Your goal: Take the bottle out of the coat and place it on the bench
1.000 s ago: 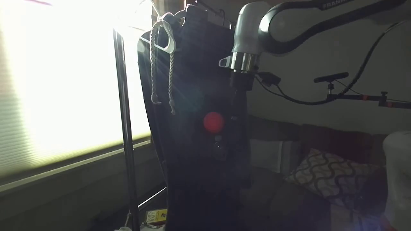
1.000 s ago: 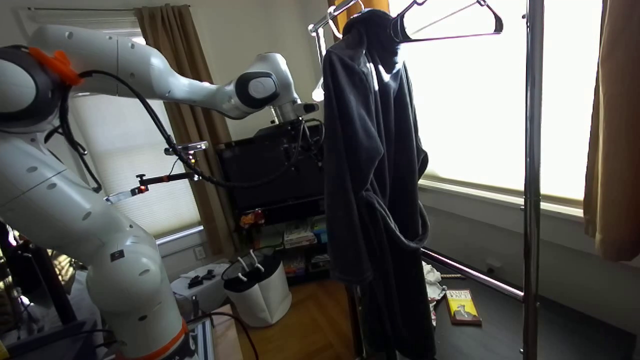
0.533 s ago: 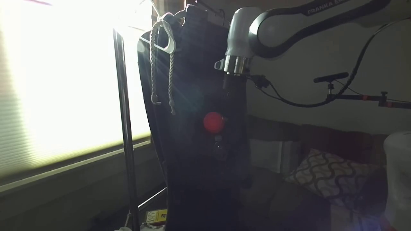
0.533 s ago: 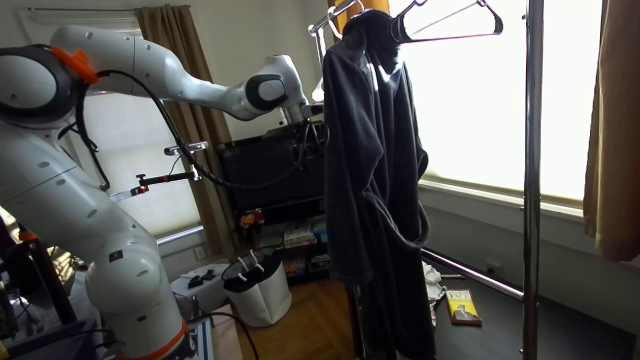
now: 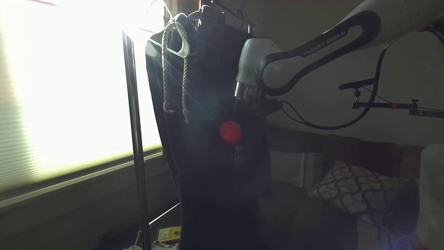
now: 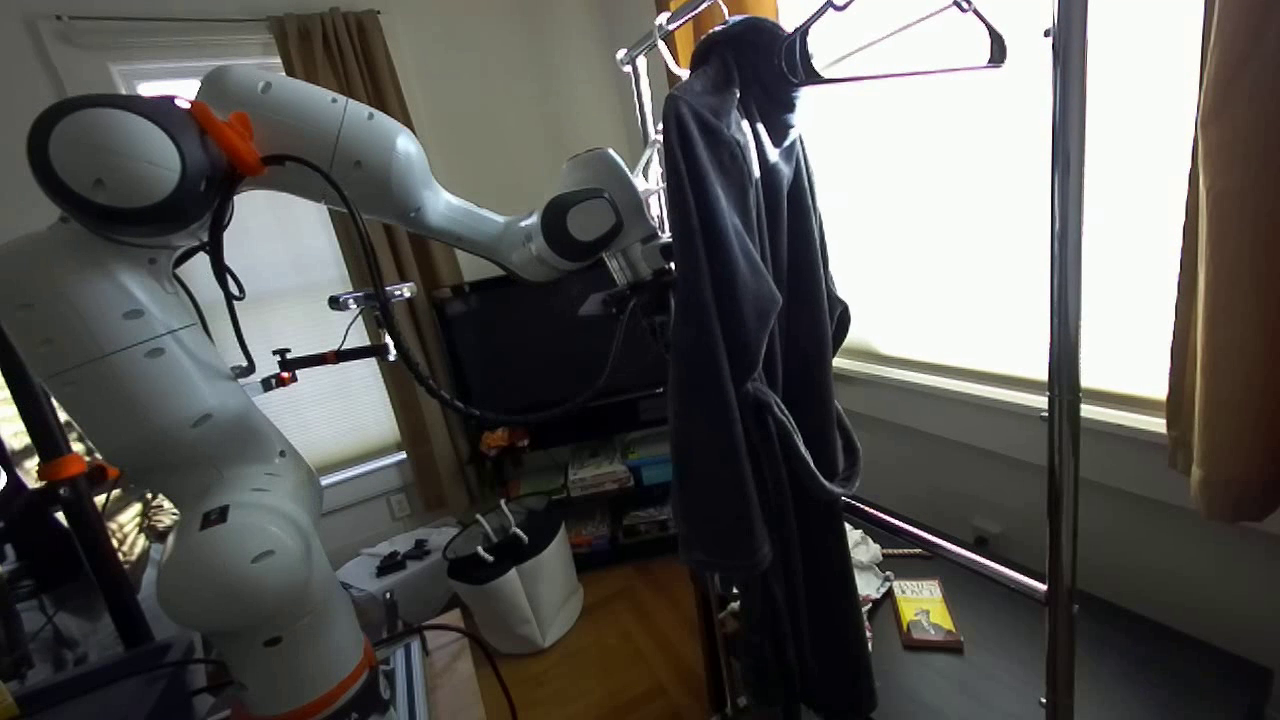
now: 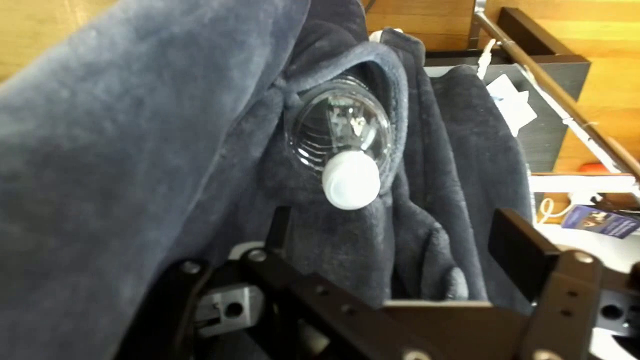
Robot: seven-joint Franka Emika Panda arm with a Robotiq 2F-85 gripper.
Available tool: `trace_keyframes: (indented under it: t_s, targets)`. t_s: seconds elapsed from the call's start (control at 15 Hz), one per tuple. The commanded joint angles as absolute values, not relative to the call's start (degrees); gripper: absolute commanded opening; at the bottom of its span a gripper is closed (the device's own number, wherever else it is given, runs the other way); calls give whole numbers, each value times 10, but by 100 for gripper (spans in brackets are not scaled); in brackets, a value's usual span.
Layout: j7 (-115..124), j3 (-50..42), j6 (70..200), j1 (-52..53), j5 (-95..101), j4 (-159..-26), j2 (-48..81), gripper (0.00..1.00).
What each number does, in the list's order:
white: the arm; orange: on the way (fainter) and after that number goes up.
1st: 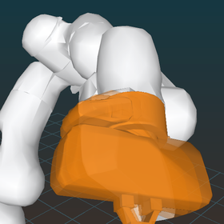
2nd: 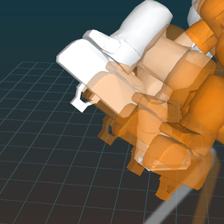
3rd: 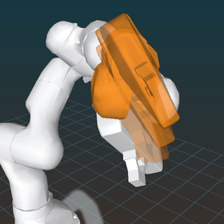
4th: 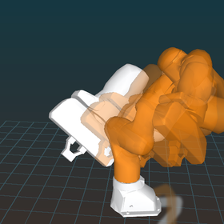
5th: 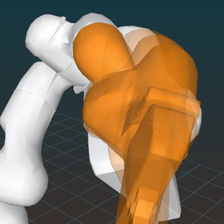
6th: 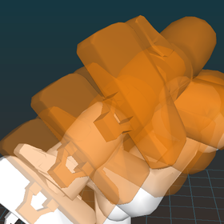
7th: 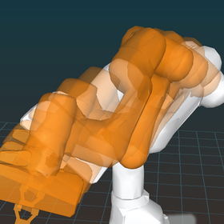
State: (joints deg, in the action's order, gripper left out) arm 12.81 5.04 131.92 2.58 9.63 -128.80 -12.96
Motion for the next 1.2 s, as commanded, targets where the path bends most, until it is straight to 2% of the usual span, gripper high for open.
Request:
trace_keyframes:
  t_s: [0.0,0.13,0.2,0.33,0.4,0.47,0.67,0.73,1.13]
  targets:
    - [228,72,1304,3,158,-1274,-94,98]
    - [251,71,1295,6,168,-1267,-83,94]
    - [266,72,1289,6,177,-1262,-79,86]
    - [304,74,1274,8,198,-1255,-80,83]
    - [328,76,1269,7,216,-1252,-84,77]
    - [345,77,1265,7,226,-1248,-84,82]
    - [391,79,1250,8,252,-1233,-76,82]
    - [408,80,1244,7,266,-1229,-74,87]
    - [383,60,1286,7,253,-1233,-74,86]
